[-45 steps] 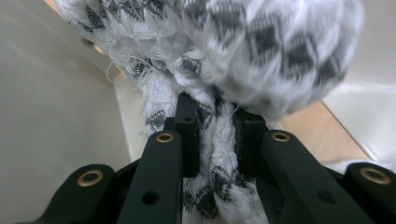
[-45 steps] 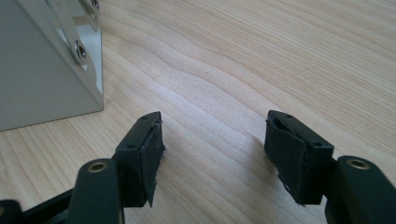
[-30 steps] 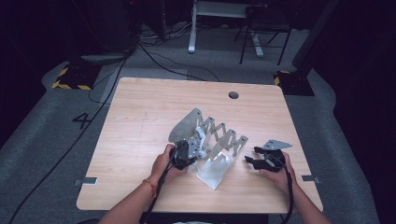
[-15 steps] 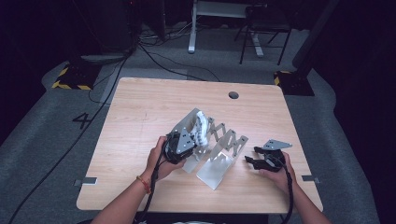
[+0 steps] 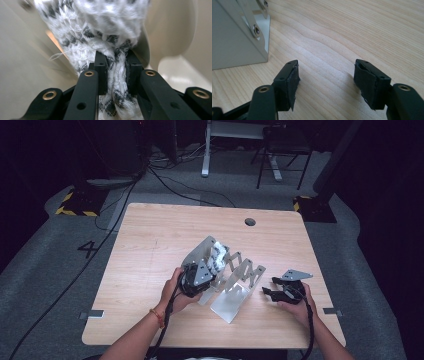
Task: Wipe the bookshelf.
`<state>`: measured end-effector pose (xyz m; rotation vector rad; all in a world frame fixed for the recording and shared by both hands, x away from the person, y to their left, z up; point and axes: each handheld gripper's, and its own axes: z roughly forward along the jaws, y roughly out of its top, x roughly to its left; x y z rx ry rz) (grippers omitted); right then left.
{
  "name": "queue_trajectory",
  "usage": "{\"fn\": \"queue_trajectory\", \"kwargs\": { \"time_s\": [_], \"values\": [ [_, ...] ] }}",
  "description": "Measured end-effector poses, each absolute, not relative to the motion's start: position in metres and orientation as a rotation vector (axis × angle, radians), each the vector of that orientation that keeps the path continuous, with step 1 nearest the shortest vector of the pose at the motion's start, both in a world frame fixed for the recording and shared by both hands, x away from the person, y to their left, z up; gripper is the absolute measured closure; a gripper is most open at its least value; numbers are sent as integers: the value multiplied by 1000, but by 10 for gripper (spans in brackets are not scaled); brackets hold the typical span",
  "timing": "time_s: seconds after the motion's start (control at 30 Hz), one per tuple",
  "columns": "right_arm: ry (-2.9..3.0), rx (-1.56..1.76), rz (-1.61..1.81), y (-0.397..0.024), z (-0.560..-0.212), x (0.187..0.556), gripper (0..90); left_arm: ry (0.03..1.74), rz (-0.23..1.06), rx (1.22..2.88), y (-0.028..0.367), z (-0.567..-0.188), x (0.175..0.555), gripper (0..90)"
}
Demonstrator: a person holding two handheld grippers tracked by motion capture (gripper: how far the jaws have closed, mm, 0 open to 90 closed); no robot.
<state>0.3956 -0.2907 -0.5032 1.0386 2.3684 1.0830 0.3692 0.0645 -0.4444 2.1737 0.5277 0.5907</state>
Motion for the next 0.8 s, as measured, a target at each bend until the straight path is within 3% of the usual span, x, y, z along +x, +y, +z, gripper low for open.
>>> {"fn": "queue_trajectory", "kwargs": {
  "time_s": [0.4, 0.8],
  "values": [
    [2368, 1039, 1081, -291, -503, 395, 372, 563, 503, 2298, 65, -487, 374, 762],
    [2372, 1038, 1082, -291, -503, 395, 373, 534, 473, 2378, 72, -493, 374, 761]
  ]
}}
